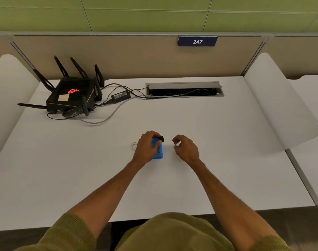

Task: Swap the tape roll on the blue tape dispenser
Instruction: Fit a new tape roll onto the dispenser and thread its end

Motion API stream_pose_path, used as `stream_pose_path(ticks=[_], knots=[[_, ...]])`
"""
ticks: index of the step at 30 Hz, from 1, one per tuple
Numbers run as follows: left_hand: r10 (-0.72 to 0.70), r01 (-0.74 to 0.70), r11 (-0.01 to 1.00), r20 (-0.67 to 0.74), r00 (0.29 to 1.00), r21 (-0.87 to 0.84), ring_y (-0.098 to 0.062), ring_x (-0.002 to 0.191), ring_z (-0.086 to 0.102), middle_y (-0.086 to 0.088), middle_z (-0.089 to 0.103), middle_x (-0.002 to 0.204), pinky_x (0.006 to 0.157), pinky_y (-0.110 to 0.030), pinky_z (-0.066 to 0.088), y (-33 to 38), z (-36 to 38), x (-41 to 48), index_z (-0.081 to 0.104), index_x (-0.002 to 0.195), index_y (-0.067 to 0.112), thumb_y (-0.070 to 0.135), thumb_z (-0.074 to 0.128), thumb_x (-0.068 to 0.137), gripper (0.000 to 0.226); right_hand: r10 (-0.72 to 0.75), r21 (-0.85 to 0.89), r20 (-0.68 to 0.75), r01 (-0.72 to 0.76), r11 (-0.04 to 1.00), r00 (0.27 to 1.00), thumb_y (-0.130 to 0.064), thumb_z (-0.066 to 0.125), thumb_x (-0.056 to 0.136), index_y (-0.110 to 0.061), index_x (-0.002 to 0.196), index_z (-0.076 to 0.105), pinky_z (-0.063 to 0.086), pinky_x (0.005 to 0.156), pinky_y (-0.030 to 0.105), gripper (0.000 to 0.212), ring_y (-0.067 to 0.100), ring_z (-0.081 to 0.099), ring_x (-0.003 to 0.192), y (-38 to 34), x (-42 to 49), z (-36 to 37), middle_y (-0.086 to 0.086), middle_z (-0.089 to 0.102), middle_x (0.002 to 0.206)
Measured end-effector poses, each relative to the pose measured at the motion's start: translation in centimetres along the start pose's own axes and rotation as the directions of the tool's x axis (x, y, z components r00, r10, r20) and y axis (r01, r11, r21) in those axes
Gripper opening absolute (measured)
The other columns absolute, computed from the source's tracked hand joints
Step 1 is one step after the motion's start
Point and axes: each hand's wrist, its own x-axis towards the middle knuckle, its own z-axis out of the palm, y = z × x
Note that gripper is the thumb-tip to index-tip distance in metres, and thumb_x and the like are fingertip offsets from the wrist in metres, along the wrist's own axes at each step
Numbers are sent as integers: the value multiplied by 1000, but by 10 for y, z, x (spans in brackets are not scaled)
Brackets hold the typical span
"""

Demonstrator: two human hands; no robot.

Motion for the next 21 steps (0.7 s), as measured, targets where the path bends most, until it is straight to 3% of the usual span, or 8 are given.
stream_pose_path(ticks=[4,8,11,16,21], knots=[[-12,12,999,-16,1000,42,-18,118,60,3,70,122,107,-39,49,0,4,-3,64,122,17,26,67,100,24,-9,-122,12,11,993,1000,-36,67,99,-23,123,66,60,92,37,27,17,70,105,16,-12,-7,-7,69,123],[-18,20,998,-33,999,60,-20,118,59,2,68,123,107,-41,47,0,9,-7,63,123,17,26,65,101,24,-2,-200,132,29,979,991,-50,75,91,-25,130,61,59,96,41,48,18,65,115,28,-22,-13,-5,64,127],[3,-2,999,-29,1000,37,-19,116,58,3,67,122,105,-43,49,2,11,-11,62,122,17,25,66,100,23,-18,-259,170,63,964,985,-45,78,89,-25,138,56,58,98,42,57,19,60,125,31,-26,-13,-3,59,134],[22,-22,999,-15,1000,27,-19,116,59,3,66,122,104,-43,51,4,10,-13,62,122,18,25,66,100,23,-53,-309,158,100,946,986,-40,74,94,-23,135,59,58,96,40,47,19,57,127,29,-28,-12,-3,57,134],[-3,4,1000,-13,1000,27,-19,116,59,1,68,122,103,-41,52,1,8,-15,63,122,16,23,66,100,23,-27,-163,128,48,986,991,-37,76,94,-22,136,60,59,97,41,48,21,64,118,30,-28,-13,-1,58,133]])
